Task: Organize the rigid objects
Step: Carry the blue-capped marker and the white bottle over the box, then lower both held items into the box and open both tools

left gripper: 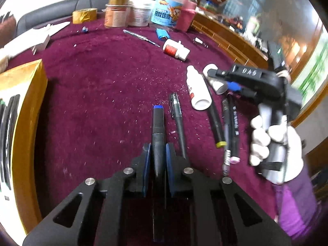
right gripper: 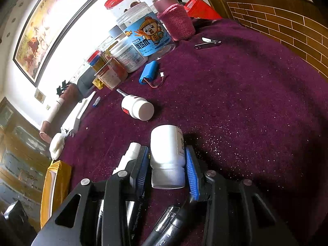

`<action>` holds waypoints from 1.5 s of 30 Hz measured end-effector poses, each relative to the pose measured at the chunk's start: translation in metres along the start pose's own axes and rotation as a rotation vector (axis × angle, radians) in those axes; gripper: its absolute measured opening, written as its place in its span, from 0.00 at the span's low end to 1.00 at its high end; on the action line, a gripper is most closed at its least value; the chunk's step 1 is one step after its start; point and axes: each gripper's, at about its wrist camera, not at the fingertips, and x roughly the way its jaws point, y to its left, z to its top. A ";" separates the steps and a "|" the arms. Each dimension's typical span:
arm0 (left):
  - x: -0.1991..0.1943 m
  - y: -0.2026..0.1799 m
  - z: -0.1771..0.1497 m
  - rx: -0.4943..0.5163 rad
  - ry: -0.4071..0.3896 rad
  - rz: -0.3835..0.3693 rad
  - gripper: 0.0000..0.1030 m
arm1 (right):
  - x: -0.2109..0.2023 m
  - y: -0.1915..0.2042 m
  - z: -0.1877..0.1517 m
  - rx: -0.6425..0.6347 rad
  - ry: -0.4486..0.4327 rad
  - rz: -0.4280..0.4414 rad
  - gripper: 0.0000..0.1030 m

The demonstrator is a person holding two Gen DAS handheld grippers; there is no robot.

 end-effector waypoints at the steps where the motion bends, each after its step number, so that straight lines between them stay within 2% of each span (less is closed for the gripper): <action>1: -0.006 0.004 -0.003 -0.022 -0.008 -0.027 0.12 | 0.000 0.000 0.000 0.000 -0.001 0.000 0.31; 11: -0.066 0.019 -0.019 -0.102 -0.130 -0.145 0.12 | 0.000 0.000 0.000 -0.004 -0.005 -0.011 0.29; 18: -0.124 0.051 -0.030 -0.163 -0.257 -0.173 0.12 | -0.005 0.020 -0.003 -0.101 0.037 -0.088 0.29; 22: -0.160 0.079 -0.038 -0.196 -0.339 -0.166 0.12 | -0.029 0.030 -0.006 -0.108 0.014 -0.062 0.29; 29: -0.192 0.144 -0.055 -0.338 -0.426 -0.129 0.12 | -0.056 0.094 -0.018 -0.188 0.043 0.069 0.29; 31: -0.196 0.162 -0.060 -0.372 -0.427 -0.110 0.12 | -0.052 0.116 -0.025 -0.208 0.077 0.117 0.29; 36: -0.194 0.197 -0.061 -0.398 -0.370 -0.045 0.12 | -0.024 0.180 -0.051 -0.255 0.195 0.228 0.29; 40: -0.187 0.230 -0.056 -0.432 -0.330 -0.020 0.12 | 0.003 0.228 -0.074 -0.297 0.267 0.279 0.29; 45: -0.177 0.253 -0.046 -0.443 -0.291 -0.001 0.12 | 0.036 0.281 -0.101 -0.341 0.344 0.316 0.29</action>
